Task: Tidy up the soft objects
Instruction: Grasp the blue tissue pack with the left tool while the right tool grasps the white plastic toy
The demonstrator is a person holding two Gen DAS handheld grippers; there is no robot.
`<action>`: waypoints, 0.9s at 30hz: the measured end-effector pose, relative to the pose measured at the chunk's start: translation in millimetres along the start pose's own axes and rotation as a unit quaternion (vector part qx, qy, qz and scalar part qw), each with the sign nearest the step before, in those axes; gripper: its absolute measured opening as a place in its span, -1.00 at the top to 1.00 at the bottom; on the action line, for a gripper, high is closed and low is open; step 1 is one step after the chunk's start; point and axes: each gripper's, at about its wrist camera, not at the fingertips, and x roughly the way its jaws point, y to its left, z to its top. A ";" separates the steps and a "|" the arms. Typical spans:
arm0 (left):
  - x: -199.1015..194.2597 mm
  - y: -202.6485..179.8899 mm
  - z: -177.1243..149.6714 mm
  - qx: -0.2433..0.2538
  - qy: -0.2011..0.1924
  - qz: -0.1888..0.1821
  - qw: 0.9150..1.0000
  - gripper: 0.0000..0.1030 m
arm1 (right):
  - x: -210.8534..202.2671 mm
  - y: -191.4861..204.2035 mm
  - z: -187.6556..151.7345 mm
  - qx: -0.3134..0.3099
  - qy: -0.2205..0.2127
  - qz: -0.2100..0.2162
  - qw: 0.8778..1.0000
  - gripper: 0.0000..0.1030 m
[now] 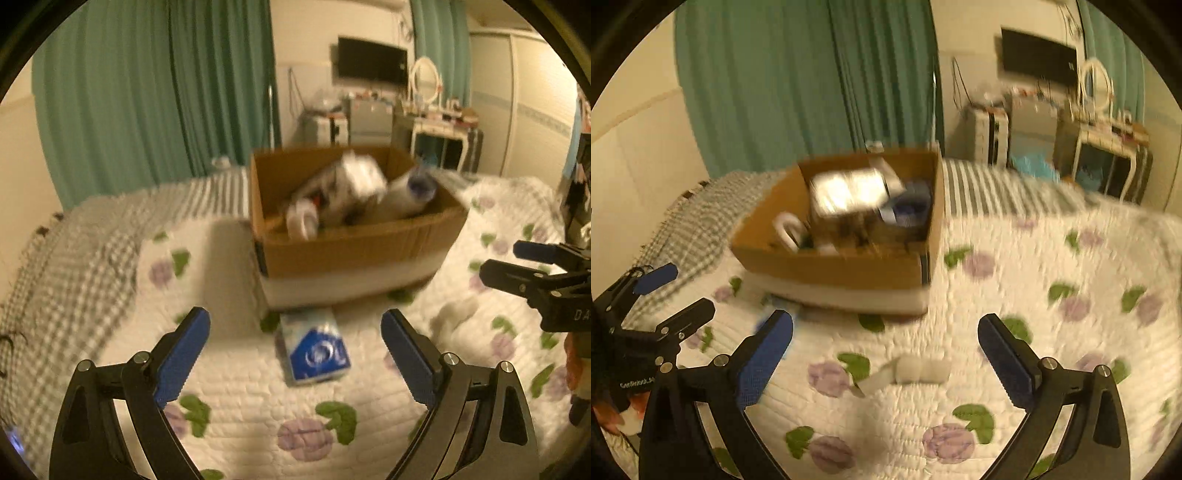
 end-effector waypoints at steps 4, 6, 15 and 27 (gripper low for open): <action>33.1 -1.5 -19.6 0.005 0.037 0.003 0.999 -0.85 | 41.8 -8.2 -22.0 0.001 0.046 -0.029 0.999 -0.96; 42.9 0.6 -22.1 -0.001 0.051 0.002 0.999 -0.85 | 62.6 -11.6 -30.6 0.001 0.072 -0.037 0.997 -0.96; 60.8 4.5 -29.1 -0.020 0.076 -0.018 0.997 -0.85 | 93.9 -16.8 -46.5 0.033 0.116 -0.038 0.992 -0.74; 87.1 -9.0 -36.0 0.002 0.119 -0.008 0.993 -0.85 | 81.9 -3.3 -51.5 0.007 0.101 -0.044 0.994 0.45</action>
